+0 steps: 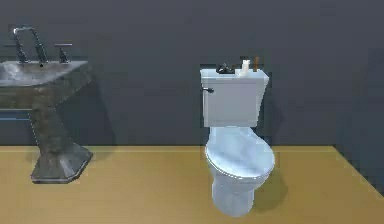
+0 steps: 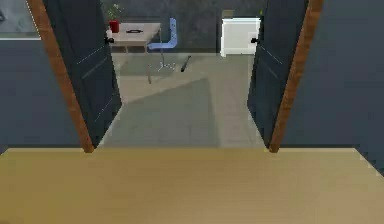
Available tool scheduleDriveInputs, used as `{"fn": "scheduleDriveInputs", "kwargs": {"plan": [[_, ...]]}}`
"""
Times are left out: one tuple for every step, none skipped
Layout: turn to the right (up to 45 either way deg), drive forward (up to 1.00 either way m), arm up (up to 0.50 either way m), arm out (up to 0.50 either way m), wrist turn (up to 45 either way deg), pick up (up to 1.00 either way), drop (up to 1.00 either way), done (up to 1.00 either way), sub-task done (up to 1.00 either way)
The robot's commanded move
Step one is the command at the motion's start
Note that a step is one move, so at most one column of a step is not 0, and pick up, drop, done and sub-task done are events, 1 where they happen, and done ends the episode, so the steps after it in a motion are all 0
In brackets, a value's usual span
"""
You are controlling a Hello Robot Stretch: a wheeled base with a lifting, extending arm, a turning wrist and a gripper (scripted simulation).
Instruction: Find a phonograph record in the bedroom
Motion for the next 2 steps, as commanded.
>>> {"fn": "scheduleDriveInputs", "kwargs": {"plan": [[45.0,0.00,0.00,0.00,0.0,0.00,0.00,0.00,0.00],[39.0,0.00,0.00,0.00,0.0,0.00,0.00,0.00,0.00]]}}
